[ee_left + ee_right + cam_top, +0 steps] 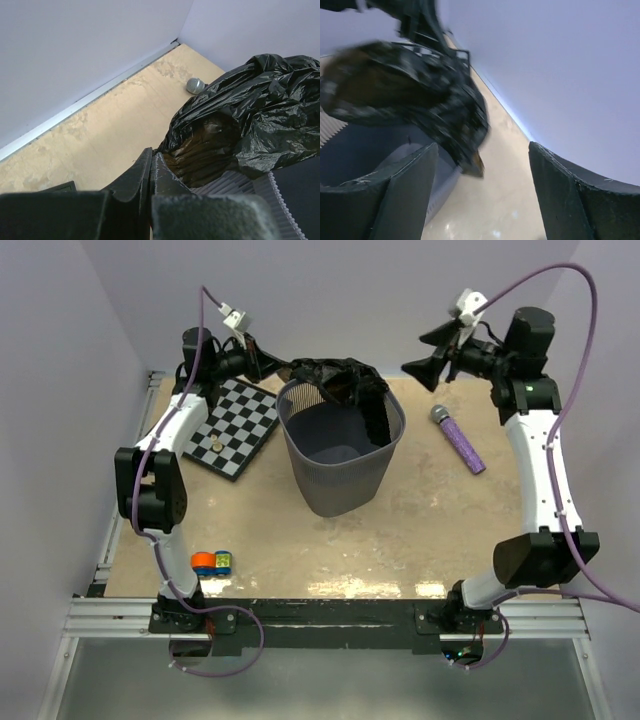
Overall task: Put the trash bags into the trash bin
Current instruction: Place the trash bag in the bin.
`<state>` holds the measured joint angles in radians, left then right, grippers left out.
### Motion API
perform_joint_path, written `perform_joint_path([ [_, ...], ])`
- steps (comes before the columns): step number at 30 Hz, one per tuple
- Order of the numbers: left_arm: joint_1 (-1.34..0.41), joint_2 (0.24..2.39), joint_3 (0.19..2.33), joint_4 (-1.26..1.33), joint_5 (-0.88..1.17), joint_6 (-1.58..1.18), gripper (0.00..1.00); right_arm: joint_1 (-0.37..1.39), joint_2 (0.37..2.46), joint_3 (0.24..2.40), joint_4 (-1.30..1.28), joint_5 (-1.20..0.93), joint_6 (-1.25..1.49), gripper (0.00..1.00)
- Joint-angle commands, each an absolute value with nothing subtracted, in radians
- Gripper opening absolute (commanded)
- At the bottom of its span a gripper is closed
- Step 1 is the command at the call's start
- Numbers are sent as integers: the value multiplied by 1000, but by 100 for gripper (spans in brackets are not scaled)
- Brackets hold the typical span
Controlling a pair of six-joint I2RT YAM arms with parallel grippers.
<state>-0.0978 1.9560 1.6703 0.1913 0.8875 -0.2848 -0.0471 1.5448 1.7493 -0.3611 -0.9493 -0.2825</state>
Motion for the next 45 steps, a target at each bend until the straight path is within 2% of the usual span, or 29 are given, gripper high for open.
perform_joint_path([
  [1, -100, 1917, 1649, 262, 902, -276, 0, 124, 1554, 1824, -501, -976, -543, 79],
  [10, -100, 1934, 1658, 173, 885, -196, 0, 218, 1713, 2012, -800, -894, -886, 81],
  [16, -101, 1940, 1657, 195, 885, -207, 0, 232, 1792, 2088, -882, -885, -948, 78],
  [24, -100, 1933, 1643, 213, 874, -213, 0, 290, 1798, 2120, -885, -864, -980, 39],
  [27, -100, 1927, 1638, 207, 874, -210, 0, 305, 1786, 2125, -923, -844, -1017, 7],
  [28, -101, 1924, 1637, 201, 874, -203, 0, 307, 1783, 2128, -949, -833, -1038, 0],
  [32, -100, 1914, 1640, 175, 870, -172, 0, 307, 1700, 2065, -994, -779, -1097, 0],
  [38, -97, 1890, 1655, 150, 848, -123, 0, 324, 1438, 1811, -894, -726, -1126, 0],
  [45, -97, 1888, 1678, 45, 848, -26, 0, 393, 1246, 1554, -930, -692, -1161, 0],
])
